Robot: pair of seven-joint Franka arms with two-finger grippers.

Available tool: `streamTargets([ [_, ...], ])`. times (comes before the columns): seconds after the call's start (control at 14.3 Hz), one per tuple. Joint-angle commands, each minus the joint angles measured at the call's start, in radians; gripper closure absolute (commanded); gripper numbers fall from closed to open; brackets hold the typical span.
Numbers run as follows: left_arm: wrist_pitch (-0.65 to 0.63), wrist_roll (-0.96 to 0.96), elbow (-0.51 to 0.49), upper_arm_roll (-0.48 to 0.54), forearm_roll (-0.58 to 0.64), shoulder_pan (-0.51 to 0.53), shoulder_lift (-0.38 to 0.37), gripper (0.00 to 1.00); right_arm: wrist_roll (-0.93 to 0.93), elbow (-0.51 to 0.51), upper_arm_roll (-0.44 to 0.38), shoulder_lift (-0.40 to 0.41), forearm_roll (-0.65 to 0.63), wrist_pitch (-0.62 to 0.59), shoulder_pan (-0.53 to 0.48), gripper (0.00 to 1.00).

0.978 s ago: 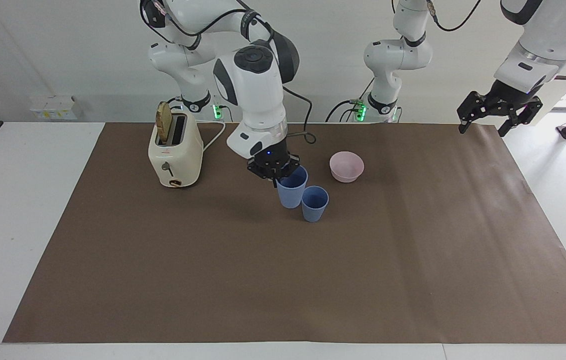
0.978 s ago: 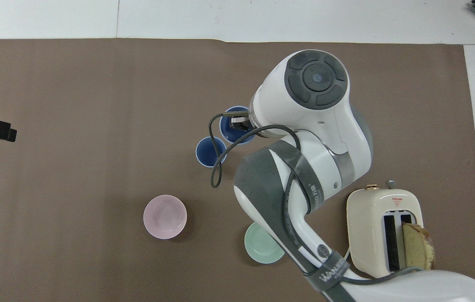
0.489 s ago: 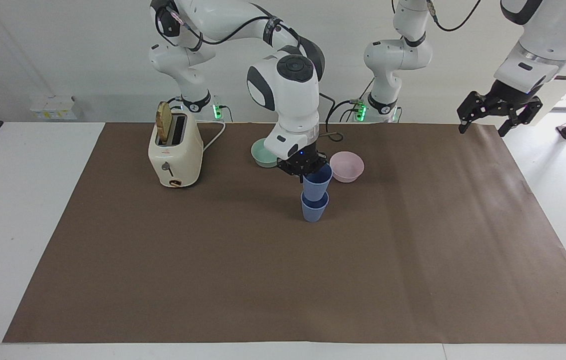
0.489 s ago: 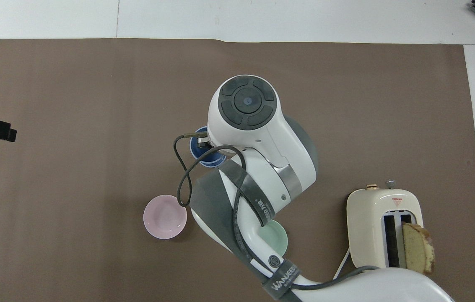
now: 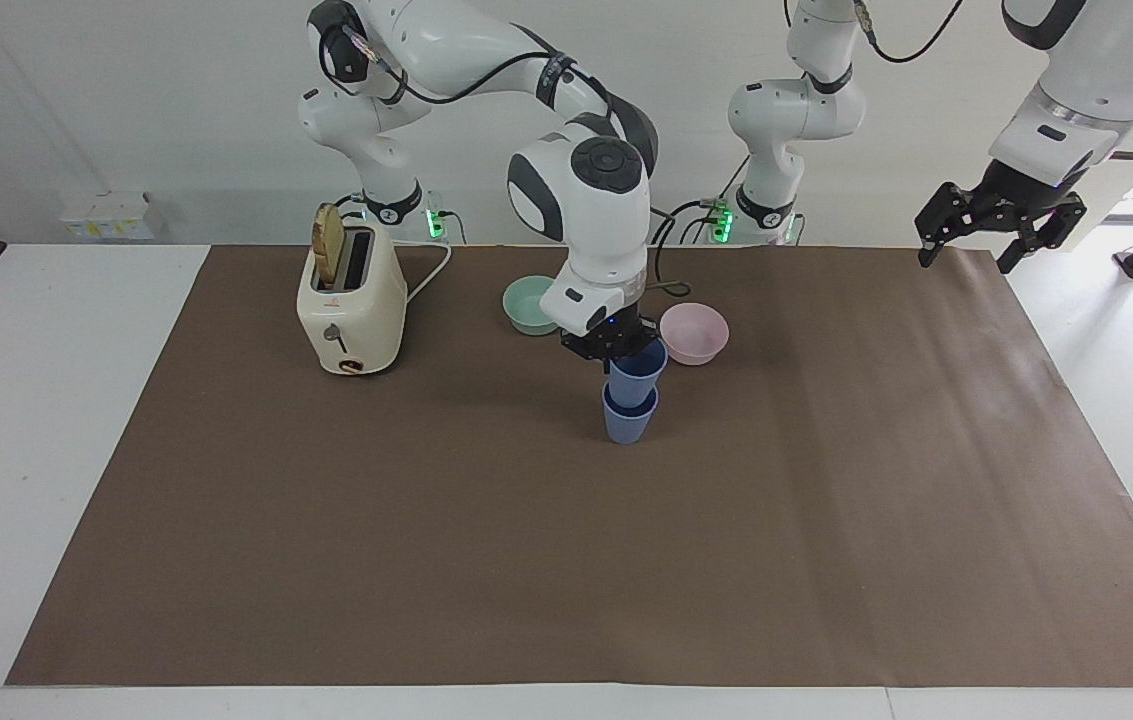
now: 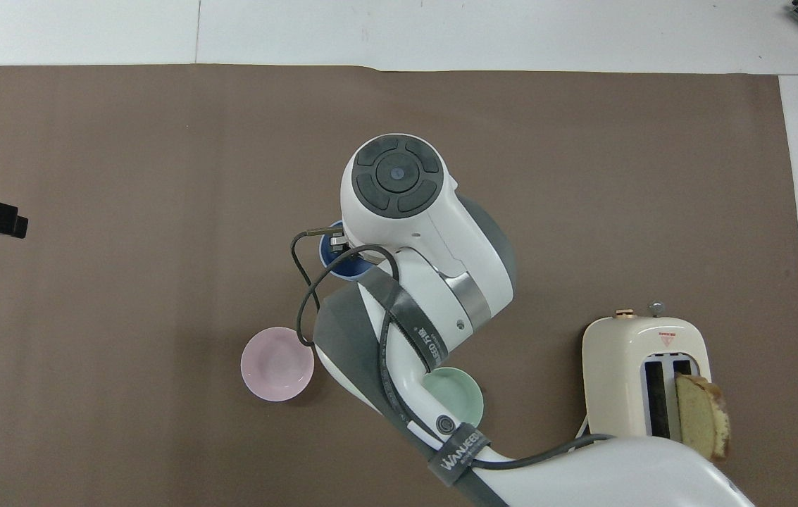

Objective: Stack blue cups with both arms

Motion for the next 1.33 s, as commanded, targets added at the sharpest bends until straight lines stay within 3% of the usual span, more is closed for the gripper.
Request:
streamTargets([
  [0.0,-0.012,-0.003,-0.008,-0.004,0.004,0.009,-0.016,0.00,0.019,0.023,0.007,0.024,-0.031,0.007,-0.007,1.00],
  [0.49,-0.012,-0.003,-0.008,-0.004,0.005,0.007,-0.016,0.00,0.021,-0.007,0.007,0.052,-0.029,0.053,-0.001,1.00],
  [0.56,-0.012,-0.003,-0.008,-0.004,0.004,0.007,-0.016,0.00,0.021,-0.009,0.007,0.053,-0.022,0.052,-0.001,0.81],
  [0.63,-0.012,-0.003,-0.008,-0.004,0.004,0.007,-0.016,0.00,0.024,-0.009,0.007,0.053,-0.011,0.052,-0.004,0.16],
  [0.7,-0.012,-0.003,-0.008,-0.004,0.004,0.007,-0.016,0.00,0.027,-0.009,0.007,0.053,-0.020,0.053,-0.004,0.00],
  [1.12,-0.012,-0.003,-0.008,-0.004,0.004,0.007,-0.016,0.00,0.030,-0.006,-0.006,0.035,-0.031,0.012,-0.015,0.00],
  [1.26,-0.012,-0.003,-0.008,-0.004,0.004,0.007,-0.016,0.00,0.019,-0.006,-0.014,-0.029,-0.032,-0.045,-0.053,0.00],
])
